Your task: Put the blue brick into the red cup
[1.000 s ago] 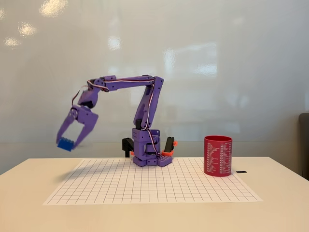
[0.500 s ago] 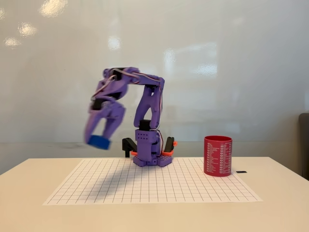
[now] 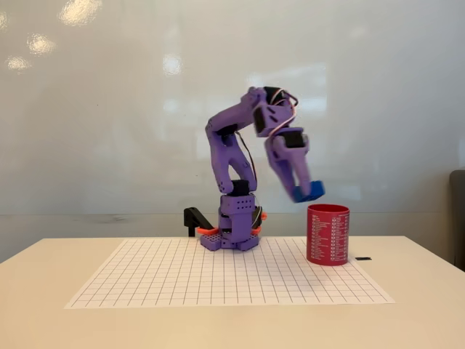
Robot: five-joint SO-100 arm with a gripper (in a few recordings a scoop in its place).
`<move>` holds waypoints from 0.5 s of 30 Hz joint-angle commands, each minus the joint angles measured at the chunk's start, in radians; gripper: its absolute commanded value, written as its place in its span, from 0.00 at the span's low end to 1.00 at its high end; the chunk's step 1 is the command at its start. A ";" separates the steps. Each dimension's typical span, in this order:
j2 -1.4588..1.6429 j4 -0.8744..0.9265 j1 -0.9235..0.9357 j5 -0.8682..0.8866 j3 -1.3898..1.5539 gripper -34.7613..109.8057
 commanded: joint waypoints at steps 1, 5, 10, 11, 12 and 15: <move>0.081 0.048 -0.255 0.028 -0.086 0.23; 0.087 0.078 -0.433 0.075 -0.037 0.23; 0.149 0.029 -0.520 0.137 0.104 0.23; 0.156 0.021 -0.515 0.138 0.124 0.23; 0.158 0.015 -0.508 0.140 0.135 0.23; 0.170 0.006 -0.505 0.140 0.161 0.23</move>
